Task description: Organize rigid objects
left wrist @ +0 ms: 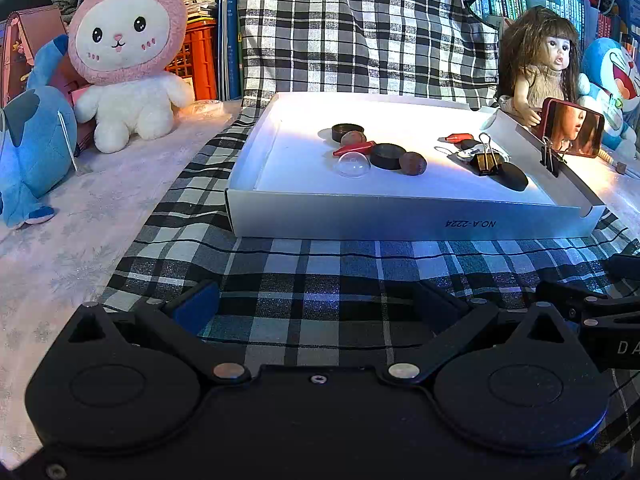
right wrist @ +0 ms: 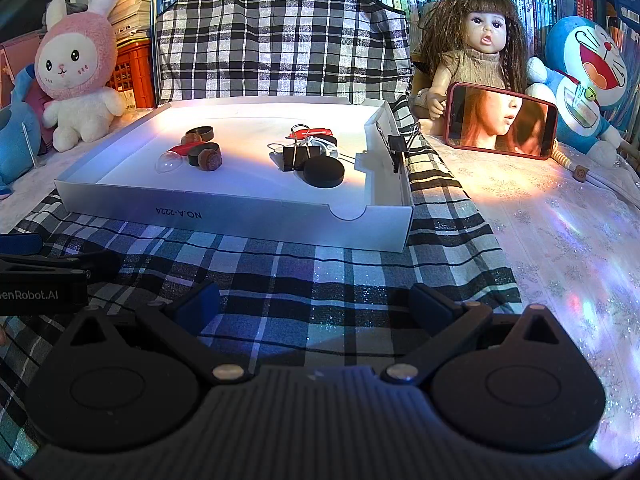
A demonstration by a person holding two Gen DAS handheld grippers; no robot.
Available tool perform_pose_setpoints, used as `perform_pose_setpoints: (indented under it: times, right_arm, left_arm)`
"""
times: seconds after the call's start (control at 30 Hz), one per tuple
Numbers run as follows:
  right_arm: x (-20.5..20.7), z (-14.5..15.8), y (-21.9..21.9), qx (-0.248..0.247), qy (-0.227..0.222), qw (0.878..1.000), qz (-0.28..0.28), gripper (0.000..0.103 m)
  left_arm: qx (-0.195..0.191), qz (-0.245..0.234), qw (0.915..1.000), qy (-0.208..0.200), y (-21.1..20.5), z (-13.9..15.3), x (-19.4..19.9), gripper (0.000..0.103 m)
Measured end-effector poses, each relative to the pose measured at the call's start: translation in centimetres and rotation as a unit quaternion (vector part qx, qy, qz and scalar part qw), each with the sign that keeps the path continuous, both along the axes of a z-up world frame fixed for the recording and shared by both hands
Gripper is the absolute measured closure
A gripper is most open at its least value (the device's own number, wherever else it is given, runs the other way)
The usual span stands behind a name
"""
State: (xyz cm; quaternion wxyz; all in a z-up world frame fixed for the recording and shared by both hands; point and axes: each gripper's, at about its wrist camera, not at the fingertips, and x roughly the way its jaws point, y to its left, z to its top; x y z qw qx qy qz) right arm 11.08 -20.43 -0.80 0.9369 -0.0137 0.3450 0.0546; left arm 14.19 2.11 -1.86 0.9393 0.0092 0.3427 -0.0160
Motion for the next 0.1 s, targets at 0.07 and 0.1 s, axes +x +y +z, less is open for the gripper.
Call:
perform_pose_setpoints:
  times: [0.07, 0.1]
  right_arm:
    - [0.0, 0.0, 0.0, 0.0, 0.0, 1.0, 0.0, 0.0]
    - [0.0, 0.0, 0.0, 0.0, 0.0, 1.0, 0.0, 0.0]
  left_arm:
    - [0.0, 0.0, 1.0, 0.0, 0.0, 0.0, 0.0, 0.0]
    - [0.0, 0.0, 1.0, 0.0, 0.0, 0.0, 0.0, 0.0]
